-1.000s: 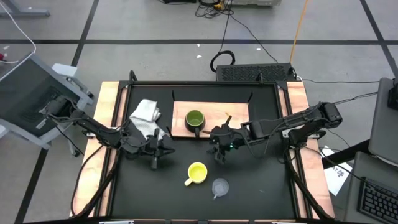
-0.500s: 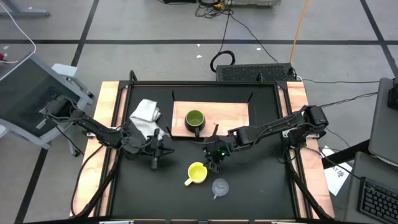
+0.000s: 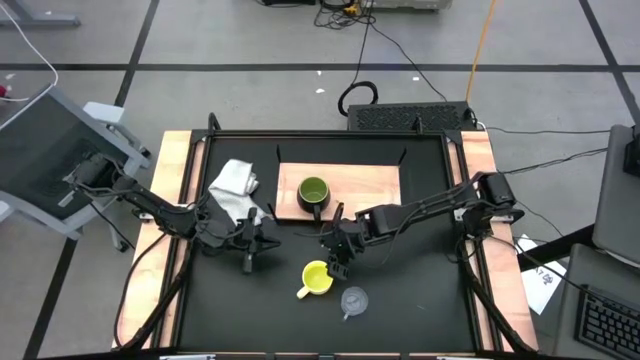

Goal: Stack small to large cups/mugs on shelf
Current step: Put the yellow mug on the shelf

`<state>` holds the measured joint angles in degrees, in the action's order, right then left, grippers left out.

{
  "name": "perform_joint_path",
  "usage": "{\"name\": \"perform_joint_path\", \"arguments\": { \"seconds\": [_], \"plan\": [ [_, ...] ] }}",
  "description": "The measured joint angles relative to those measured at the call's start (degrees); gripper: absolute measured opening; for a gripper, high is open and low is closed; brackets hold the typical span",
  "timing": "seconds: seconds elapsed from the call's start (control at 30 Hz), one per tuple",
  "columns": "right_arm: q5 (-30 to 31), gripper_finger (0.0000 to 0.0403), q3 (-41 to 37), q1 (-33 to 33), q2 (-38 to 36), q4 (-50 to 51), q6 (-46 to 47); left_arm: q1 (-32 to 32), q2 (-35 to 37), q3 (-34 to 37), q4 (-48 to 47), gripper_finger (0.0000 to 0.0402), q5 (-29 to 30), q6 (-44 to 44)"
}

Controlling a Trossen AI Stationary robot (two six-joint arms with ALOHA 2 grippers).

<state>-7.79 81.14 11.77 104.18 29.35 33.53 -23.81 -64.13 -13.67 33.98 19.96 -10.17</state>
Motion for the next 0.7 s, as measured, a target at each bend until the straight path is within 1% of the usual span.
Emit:
{"name": "perform_joint_path", "arguments": {
  "seconds": [0.33, 0.7],
  "plan": [
    [0.0, 0.0217, 0.0, 0.3, 0.9, -1.7, 0.2, 0.0, 0.0, 0.0, 0.0, 0.0003, -0.2, 0.0],
    [0.2, 0.0217, 0.0, 0.9, 0.8, -2.6, -0.9, 0.0, 0.0, 0.0, 0.0, 0.0039, -0.2, 0.0]
  ]
}}
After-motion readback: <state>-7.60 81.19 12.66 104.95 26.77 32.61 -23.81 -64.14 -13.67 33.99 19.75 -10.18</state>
